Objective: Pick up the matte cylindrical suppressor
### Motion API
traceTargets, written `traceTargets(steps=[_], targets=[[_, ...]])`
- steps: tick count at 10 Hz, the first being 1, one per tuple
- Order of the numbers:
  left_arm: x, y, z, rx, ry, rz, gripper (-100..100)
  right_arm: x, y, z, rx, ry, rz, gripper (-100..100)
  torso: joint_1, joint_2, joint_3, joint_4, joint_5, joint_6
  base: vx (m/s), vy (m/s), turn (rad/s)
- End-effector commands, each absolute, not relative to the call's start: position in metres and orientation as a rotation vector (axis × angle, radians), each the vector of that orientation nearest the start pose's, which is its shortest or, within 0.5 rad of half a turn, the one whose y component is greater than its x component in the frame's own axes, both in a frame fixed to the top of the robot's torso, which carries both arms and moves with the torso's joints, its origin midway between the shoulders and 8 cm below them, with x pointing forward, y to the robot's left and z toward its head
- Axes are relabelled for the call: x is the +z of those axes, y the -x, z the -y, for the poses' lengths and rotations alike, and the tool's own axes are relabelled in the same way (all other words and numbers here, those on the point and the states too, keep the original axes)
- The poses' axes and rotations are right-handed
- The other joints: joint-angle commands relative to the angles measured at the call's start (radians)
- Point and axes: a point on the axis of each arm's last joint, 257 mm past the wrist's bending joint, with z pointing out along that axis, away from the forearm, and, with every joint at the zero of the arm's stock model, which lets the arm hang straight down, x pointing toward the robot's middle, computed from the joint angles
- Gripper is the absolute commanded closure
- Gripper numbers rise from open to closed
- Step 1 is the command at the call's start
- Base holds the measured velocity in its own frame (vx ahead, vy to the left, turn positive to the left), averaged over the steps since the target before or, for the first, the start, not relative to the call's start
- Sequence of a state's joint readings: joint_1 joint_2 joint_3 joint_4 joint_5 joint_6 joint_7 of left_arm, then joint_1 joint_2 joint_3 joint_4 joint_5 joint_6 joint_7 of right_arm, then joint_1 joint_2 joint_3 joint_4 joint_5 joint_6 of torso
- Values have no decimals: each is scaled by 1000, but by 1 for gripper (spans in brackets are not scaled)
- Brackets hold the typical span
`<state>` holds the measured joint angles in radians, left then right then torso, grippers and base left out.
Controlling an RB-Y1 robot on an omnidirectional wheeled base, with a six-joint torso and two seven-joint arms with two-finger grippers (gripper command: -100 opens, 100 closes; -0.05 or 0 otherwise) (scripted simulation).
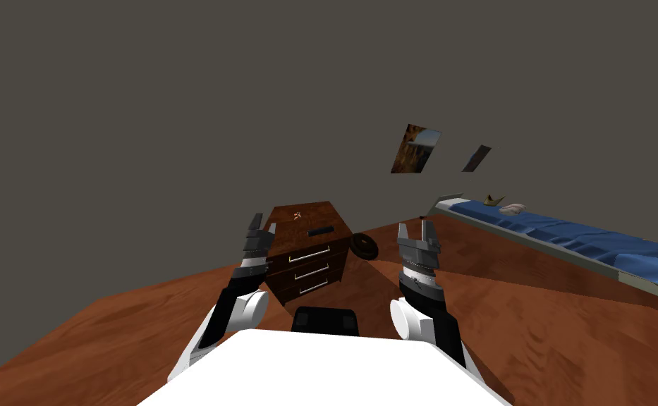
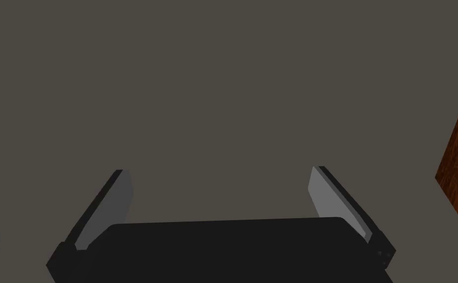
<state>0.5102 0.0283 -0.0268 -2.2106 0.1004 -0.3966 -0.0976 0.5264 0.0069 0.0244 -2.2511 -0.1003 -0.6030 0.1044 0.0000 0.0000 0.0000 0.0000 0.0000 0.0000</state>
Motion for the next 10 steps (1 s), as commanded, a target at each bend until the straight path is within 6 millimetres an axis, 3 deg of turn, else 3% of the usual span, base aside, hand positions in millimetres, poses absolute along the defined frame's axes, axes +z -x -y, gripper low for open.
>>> traceTargets(steps=[1,8,10], targets=[[-37,-373,-283,-1257,801,-762,-100,22,-329,288,1286,-655,-531,0,0,0,0,0,0,0,-30,5,23],[-70,-410,-278,-1267,797,-926,-100,22,-329,287,1286,-655,-531,0,-1,10,6,2,0,0,-126,-4,37],[-88,-433,-280,-1253,820,-997,-100,22,-329,288,1286,-655,-531,0,0,7,4,2,0,0,-113,4,26]])
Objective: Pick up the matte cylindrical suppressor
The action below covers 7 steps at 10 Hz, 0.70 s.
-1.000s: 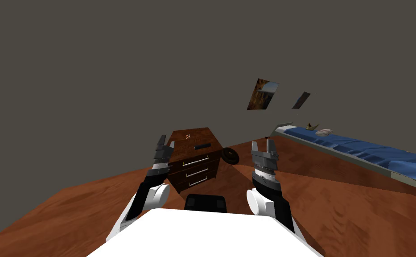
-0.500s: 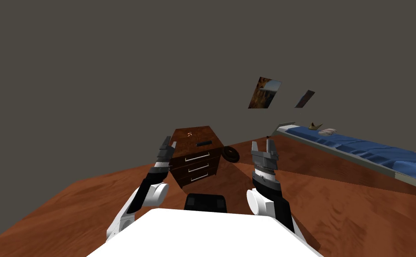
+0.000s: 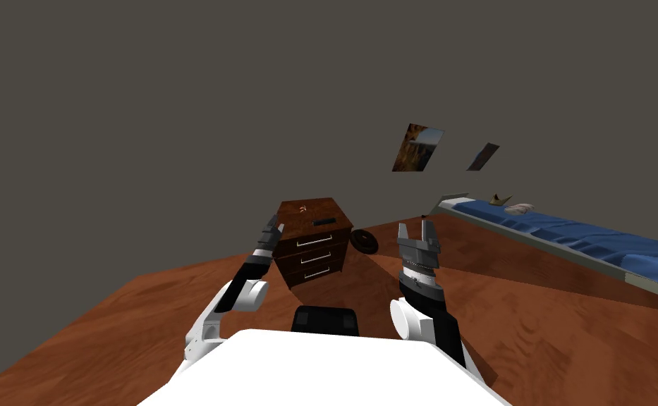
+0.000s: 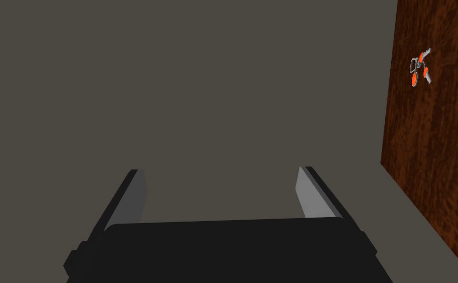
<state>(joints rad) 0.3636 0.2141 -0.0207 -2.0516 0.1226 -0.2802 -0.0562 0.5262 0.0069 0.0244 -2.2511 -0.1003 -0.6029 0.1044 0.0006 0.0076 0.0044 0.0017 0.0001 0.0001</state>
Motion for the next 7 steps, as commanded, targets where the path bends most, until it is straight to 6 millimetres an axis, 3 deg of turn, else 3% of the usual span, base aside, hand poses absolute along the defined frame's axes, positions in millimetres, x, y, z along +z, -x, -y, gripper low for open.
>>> traceTargets(steps=[1,7], targets=[[-95,-444,-282,-1244,831,-1027,-100,22,-329,288,1286,-655,-531,0,0,0,0,0,0,0,-135,-12,30],[-127,-496,-294,-1189,912,-1136,-100,22,-329,288,1286,-655,-531,0,-3,-5,-3,-1,-1,0,-65,-26,10]])
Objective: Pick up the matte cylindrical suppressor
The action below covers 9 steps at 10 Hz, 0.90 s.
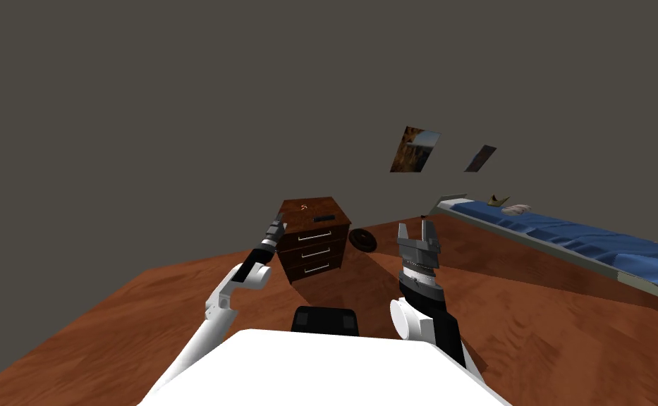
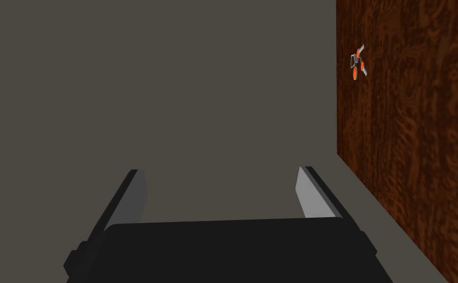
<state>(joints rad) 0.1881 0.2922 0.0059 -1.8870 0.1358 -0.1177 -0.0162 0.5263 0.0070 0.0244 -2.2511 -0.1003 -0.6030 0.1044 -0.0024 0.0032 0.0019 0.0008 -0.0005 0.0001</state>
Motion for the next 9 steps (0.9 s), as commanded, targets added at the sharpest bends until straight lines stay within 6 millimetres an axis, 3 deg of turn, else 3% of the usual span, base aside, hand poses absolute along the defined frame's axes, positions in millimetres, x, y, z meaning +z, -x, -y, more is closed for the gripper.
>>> traceTargets(steps=[1,9], targets=[[-128,-499,-294,-1186,919,-1144,-100,22,-329,288,1286,-655,-531,0,0,0,0,0,0,0,-50,-24,10],[-175,-562,-322,-1070,1095,-1273,-100,22,-329,288,1286,-655,-531,0,0,-3,-1,-1,0,0,-30,-33,4]])
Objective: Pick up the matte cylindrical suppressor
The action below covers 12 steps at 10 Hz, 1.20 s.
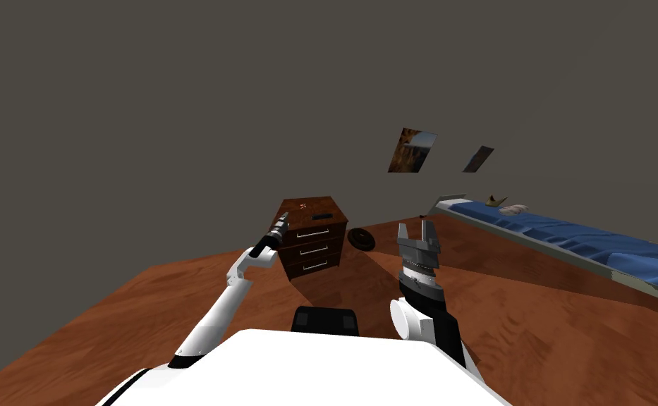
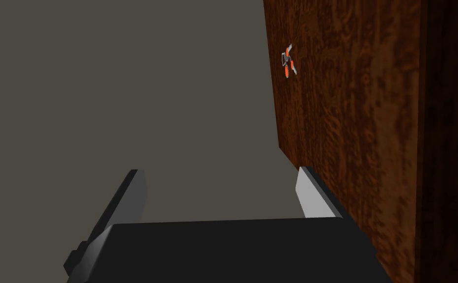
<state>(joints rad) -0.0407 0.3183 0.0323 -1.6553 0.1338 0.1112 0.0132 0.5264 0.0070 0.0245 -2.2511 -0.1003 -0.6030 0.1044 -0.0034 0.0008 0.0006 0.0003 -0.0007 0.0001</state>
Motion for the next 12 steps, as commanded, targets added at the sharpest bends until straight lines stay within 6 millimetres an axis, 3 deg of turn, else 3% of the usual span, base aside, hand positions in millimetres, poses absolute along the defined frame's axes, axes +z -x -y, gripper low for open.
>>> traceTargets(steps=[1,12], targets=[[-188,-567,-324,-1048,1126,-1298,-100,22,-329,288,1286,-655,-531,0,0,0,0,0,0,0,-20,-35,2],[-242,-615,-356,-867,1398,-1435,-100,22,-329,288,1286,-655,-531,0,1,-2,-1,0,0,0,0,-24,0]])
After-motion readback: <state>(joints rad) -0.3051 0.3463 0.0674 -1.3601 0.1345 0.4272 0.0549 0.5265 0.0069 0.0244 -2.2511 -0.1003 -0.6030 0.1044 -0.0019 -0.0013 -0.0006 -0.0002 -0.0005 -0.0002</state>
